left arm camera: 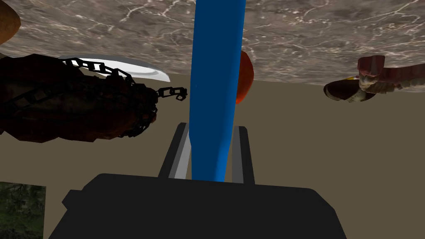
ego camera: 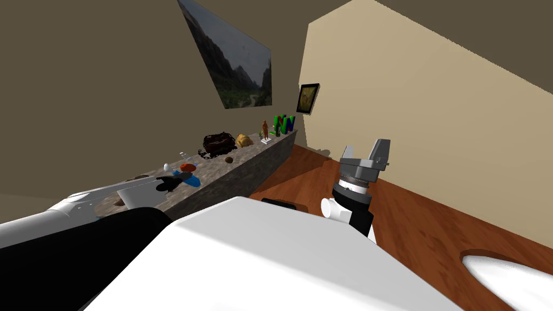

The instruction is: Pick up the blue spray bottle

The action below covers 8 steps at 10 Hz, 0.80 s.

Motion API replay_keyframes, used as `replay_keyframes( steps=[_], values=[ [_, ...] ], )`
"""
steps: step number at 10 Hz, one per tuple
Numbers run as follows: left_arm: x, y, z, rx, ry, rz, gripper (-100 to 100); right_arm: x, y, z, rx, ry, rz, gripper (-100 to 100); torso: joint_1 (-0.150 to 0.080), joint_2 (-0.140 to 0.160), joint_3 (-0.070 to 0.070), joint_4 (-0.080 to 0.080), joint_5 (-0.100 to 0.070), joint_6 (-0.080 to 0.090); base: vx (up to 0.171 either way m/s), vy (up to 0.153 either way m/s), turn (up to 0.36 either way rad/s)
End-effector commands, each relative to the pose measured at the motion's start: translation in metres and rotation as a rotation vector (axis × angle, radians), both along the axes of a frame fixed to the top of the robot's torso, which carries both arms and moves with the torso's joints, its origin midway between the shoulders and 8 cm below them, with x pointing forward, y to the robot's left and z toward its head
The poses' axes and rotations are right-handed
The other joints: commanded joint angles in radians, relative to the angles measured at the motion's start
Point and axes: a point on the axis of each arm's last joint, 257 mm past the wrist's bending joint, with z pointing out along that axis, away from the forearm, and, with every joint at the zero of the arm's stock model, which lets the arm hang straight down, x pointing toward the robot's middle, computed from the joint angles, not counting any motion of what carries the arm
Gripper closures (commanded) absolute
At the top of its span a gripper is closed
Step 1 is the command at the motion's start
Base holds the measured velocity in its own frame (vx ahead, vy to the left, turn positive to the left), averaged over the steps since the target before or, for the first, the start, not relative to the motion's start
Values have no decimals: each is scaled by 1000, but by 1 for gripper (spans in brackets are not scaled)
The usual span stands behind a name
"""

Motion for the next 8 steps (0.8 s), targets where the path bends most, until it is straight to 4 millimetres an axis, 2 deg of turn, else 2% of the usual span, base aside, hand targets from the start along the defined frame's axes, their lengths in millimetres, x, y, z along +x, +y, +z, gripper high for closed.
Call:
replay_keyframes(
  steps=[1,2,3,4,5,6,7,8],
  values=[
    [0,0,0,0,0,0,0,0,0,0,0,0,0,0,0,0,0,0,0,0,0,0,0],
    [0,-14,-5,-14,4,-26,100,0,0,0,0,0,0,0,0,0,0,0,0,0,58,48,242],
    [-1,-25,-7,-27,1,-42,100,0,0,0,0,0,0,0,2,-2,-1,0,0,-3,173,79,418],
    [1,-30,-8,-26,11,-63,100,0,0,0,0,0,0,0,4,-6,-3,-1,1,-4,140,69,209],
    [1,-45,-11,-43,1,-82,100,0,0,0,0,0,0,0,6,-7,-4,-2,2,0,120,68,223],
    [2,-47,-10,-34,15,-101,100,0,0,0,0,0,0,0,7,-8,-5,-2,3,-1,97,37,115],
    [1,-59,-12,-46,6,-117,100,0,0,0,0,0,0,0,6,-7,-4,-2,4,1,97,39,235],
    [4,-62,-11,-39,18,-139,100,0,0,0,0,0,0,0,7,-7,-4,-2,5,-1,83,26,136]
  ],
)
